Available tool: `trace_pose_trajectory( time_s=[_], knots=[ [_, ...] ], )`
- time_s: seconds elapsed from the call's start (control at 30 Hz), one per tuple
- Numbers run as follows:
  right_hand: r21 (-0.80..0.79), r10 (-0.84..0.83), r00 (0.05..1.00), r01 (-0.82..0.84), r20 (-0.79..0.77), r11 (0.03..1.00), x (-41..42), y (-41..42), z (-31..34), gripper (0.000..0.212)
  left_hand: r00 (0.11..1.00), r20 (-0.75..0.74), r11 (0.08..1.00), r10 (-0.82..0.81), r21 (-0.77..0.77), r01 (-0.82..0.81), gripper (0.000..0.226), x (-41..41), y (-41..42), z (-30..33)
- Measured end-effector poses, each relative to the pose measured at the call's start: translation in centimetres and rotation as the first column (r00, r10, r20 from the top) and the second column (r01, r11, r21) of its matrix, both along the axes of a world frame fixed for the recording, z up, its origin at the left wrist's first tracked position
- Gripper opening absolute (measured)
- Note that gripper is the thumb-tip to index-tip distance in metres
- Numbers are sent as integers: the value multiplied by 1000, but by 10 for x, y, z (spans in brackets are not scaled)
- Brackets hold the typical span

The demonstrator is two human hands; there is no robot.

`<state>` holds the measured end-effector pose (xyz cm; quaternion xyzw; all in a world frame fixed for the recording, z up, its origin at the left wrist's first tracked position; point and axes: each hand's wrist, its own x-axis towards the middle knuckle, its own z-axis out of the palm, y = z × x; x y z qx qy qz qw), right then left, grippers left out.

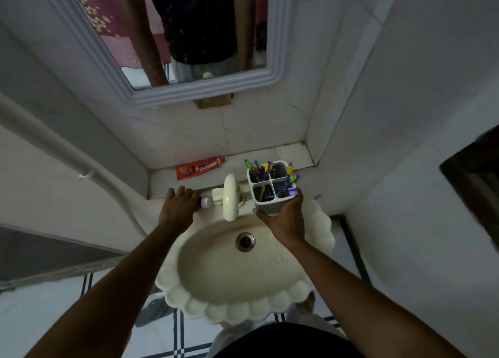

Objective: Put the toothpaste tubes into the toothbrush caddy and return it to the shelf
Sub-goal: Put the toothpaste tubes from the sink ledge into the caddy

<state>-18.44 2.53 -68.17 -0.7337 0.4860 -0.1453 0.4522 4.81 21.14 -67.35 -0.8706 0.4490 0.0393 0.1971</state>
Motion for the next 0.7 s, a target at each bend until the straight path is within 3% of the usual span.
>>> trace_pose_trajectory(
  time_s=[0.07,0.13,0.2,0.3,0.37,0.43,0.53,0.7],
  knots=[
    [18,-19,1000,19,-1,1000,-2,2,-1,138,992,-67,982,106,-149,-115,41,6,4,-1],
    [22,-30,999,29,21,999,-5,3,1,144,928,-303,868,217,-375,-325,39,8,4,12],
    [17,-26,999,25,39,1000,-8,1,4,150,828,-528,705,186,-515,-487,43,6,-2,36],
    [11,-14,998,14,58,1000,-10,2,10,147,813,-575,612,85,-614,-498,44,-4,-18,87],
    [15,-1,998,0,63,1000,-12,2,14,141,798,-602,632,2,-618,-468,49,-14,-36,121],
    [20,17,998,-18,61,1000,-12,2,17,138,796,-604,712,-50,-580,-395,54,-29,-58,146],
    [21,55,998,-55,12,998,-11,2,22,135,890,-439,832,-124,-535,-147,51,-53,-95,162],
    [33,83,996,-82,-41,996,-7,-2,25,135,957,-209,927,-199,-357,115,45,-75,-146,162]
  ],
)
